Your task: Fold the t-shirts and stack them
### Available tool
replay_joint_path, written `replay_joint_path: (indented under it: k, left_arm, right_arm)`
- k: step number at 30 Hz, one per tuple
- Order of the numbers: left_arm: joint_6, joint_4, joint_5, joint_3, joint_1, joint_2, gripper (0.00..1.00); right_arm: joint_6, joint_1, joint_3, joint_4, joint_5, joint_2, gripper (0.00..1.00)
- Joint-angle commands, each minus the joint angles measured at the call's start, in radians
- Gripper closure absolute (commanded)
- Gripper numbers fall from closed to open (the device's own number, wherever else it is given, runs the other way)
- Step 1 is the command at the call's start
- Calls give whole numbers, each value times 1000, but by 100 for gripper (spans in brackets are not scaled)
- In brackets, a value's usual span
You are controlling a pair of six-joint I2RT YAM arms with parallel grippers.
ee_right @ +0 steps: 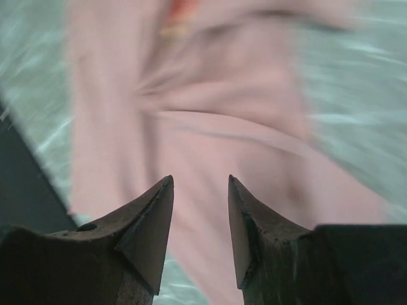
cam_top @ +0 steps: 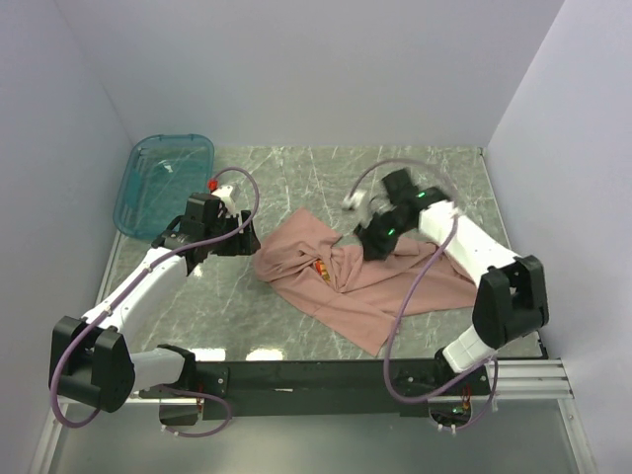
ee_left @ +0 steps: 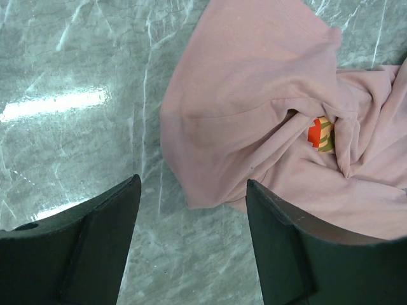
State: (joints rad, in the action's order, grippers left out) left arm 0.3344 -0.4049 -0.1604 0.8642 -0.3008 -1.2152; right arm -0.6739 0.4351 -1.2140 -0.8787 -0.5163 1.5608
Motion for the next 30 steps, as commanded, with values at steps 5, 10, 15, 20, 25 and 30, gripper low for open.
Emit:
replay_joint_path:
  k: [5, 10, 15, 20, 25, 30]
  left_arm:
    - [-9, 28, -14, 13, 2, 8, 27]
    - [-9, 28, -16, 12, 2, 8, 27]
    - [-11, 29, -18, 12, 2, 9, 27]
    - [-11, 29, -21, 13, 2, 6, 27]
    - [-9, 29, -19, 13, 2, 5, 27]
    - [-9, 29, -22, 12, 2, 0, 27]
  right_arm:
    - [20, -150, -110, 63, -13, 51, 53]
    - [-16, -167, -88, 101, 151, 97, 54]
    - [-44, -208, -3, 132, 265, 79, 54]
    - [-50, -222, 82, 199, 363, 51, 54]
    - [-44, -220, 129, 286, 461, 67, 53]
    - [-42, -222, 139, 330, 492, 79, 53]
